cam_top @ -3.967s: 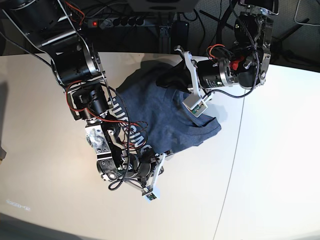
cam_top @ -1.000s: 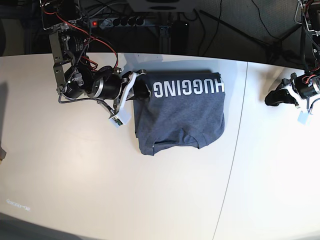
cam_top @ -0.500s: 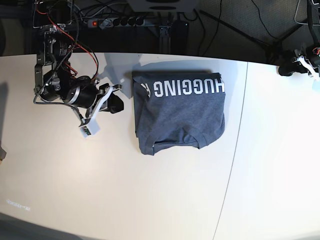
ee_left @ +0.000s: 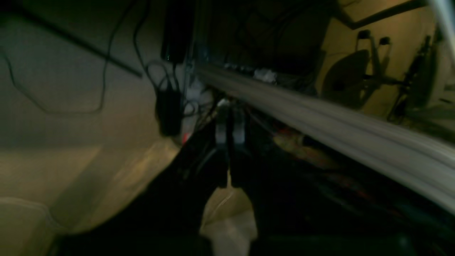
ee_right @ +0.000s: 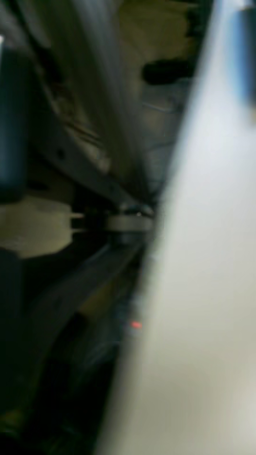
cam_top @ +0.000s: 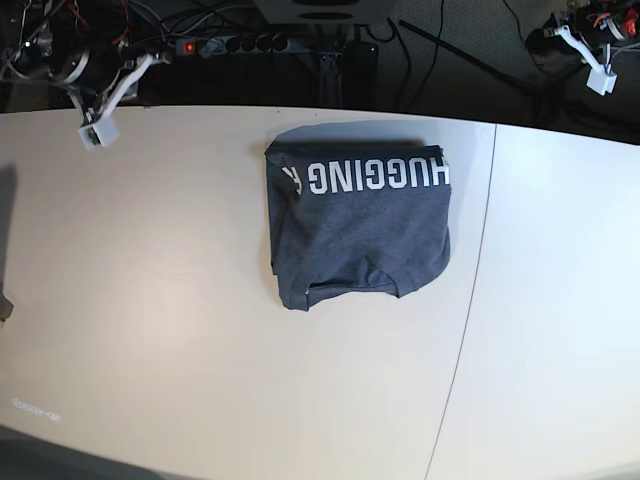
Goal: Fold the T-shirt properly
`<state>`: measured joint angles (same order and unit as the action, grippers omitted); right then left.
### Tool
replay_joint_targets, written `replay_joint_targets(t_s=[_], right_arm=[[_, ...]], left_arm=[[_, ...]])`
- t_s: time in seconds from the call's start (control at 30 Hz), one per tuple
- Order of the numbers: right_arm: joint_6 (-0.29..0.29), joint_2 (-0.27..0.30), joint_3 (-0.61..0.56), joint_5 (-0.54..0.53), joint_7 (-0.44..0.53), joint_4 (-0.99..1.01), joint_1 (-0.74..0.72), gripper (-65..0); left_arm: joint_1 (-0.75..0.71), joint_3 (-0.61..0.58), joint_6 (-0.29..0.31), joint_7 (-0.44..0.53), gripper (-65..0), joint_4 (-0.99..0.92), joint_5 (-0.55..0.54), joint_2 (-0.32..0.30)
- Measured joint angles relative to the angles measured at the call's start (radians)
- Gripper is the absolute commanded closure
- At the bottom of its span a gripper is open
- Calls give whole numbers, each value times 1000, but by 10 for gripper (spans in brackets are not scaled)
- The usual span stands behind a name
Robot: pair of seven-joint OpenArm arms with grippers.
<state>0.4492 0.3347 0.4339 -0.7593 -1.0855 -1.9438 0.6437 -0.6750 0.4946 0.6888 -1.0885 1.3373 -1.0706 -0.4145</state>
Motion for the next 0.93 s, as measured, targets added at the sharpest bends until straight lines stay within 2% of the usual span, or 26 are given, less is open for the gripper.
replay_joint_targets(t_s=[0.1, 0.17, 0.27, 0.33, 0.37, 0.43, 0.47, 0.53, 0.63, 0.7, 0.77, 0.87, 0.93], right_arm=[[0, 0, 3, 8, 4, 12, 122, 0], [0, -2, -4, 15, 32, 56, 178, 0], [0, -32, -26, 80, 109, 197, 209, 0], [-1, -51, -53, 144, 140, 344, 196, 0], [-2, -59, -68, 172, 169, 427, 183, 0], [-3, -77, -93, 224, 221, 614, 127, 0], [-5, -86, -105, 259, 243, 714, 88, 0], [-11, -105, -116, 322, 291, 920, -5, 0], [-21, -135, -116, 359, 343, 1178, -158, 0], [-26, -158, -116, 370, 333, 1298, -257, 0], [-27, -180, -116, 404, 323, 1366, -337, 0], [-27, -203, -116, 428, 321, 1383, -417, 0], [-30, -214, -116, 427, 315, 1380, -456, 0]], left_arm=[[-2, -31, 0, 119, 0, -3, 212, 40], [2, -94, 0, 269, 0, -20, 348, 52], [24, -252, -1, 475, 0, -94, 571, 51], [76, -378, -1, 553, 0, -187, 689, 52], [116, -441, -32, 577, 0, -245, 731, 58], [214, -560, -192, 637, 0, -384, 803, 87], [267, -611, -248, 652, 0, -464, 816, 104], [380, -702, -294, 678, 0, -629, 819, 141], [514, -803, -300, 707, 0, -832, 824, 207], [569, -850, -300, 744, 0, -911, 822, 245], [602, -882, -307, 748, 0, -940, 827, 273], [617, -900, -361, 737, 0, -940, 827, 314], [620, -900, -364, 729, 0, -940, 828, 337]])
